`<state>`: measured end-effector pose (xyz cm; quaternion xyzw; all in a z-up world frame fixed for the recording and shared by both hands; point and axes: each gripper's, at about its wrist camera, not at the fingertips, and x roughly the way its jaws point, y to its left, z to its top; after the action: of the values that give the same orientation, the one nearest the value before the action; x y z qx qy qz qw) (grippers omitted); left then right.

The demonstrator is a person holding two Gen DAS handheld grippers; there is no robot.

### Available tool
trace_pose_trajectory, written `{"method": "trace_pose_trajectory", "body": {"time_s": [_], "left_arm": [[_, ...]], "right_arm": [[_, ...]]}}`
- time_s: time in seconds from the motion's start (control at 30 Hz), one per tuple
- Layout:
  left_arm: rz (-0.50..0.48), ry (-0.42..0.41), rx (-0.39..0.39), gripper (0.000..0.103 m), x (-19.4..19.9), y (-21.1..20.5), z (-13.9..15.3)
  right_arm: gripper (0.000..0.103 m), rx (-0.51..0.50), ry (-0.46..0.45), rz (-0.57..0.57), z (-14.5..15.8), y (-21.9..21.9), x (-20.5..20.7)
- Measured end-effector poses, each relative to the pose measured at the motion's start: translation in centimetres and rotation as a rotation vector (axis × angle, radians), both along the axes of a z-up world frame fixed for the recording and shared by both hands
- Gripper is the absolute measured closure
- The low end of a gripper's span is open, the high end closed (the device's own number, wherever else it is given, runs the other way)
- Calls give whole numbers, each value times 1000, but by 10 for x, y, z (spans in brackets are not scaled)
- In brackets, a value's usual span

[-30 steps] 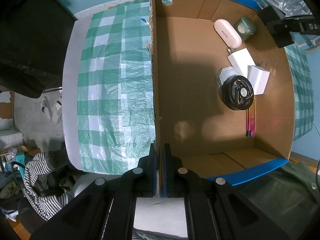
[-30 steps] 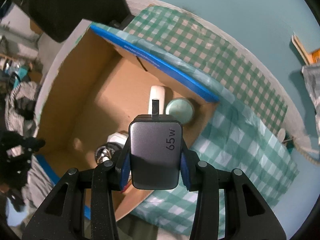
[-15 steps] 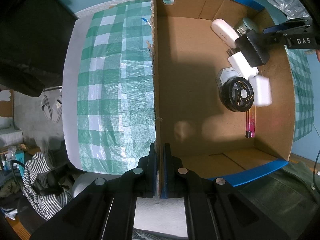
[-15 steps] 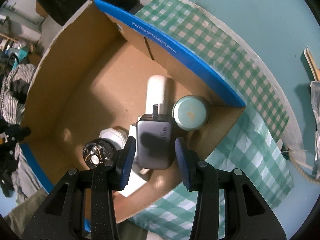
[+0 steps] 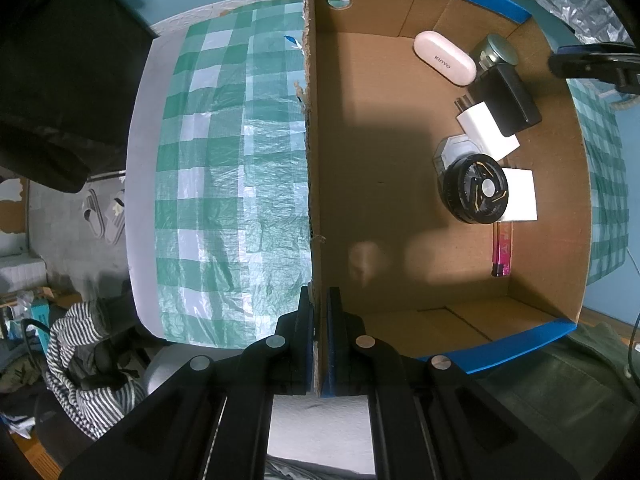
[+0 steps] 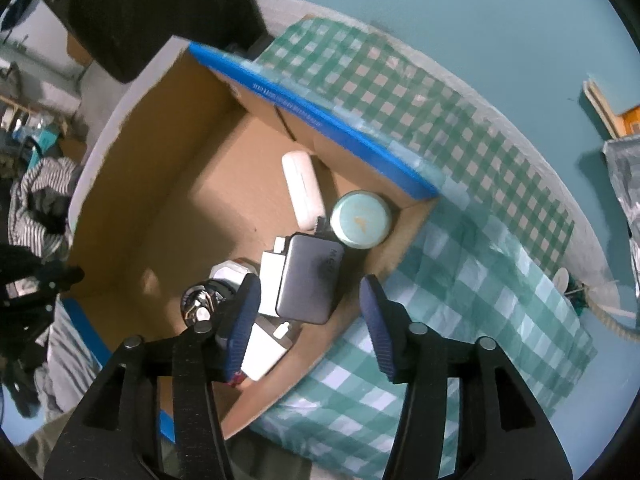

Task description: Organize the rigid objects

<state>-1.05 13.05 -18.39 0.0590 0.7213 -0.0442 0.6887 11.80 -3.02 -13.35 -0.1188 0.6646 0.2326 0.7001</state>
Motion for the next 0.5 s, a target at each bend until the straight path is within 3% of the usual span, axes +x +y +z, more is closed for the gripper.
{"method": "trace_pose_trajectory", "body": {"time_s": [0.27, 0.5], "left_arm": [[31, -27, 4, 97, 6, 5, 9], [57, -107, 21, 96, 20, 3, 37]], "right_arm": [[45, 14, -93, -147, 39, -41, -8], [37, 50, -187, -287, 80, -78, -21]]}}
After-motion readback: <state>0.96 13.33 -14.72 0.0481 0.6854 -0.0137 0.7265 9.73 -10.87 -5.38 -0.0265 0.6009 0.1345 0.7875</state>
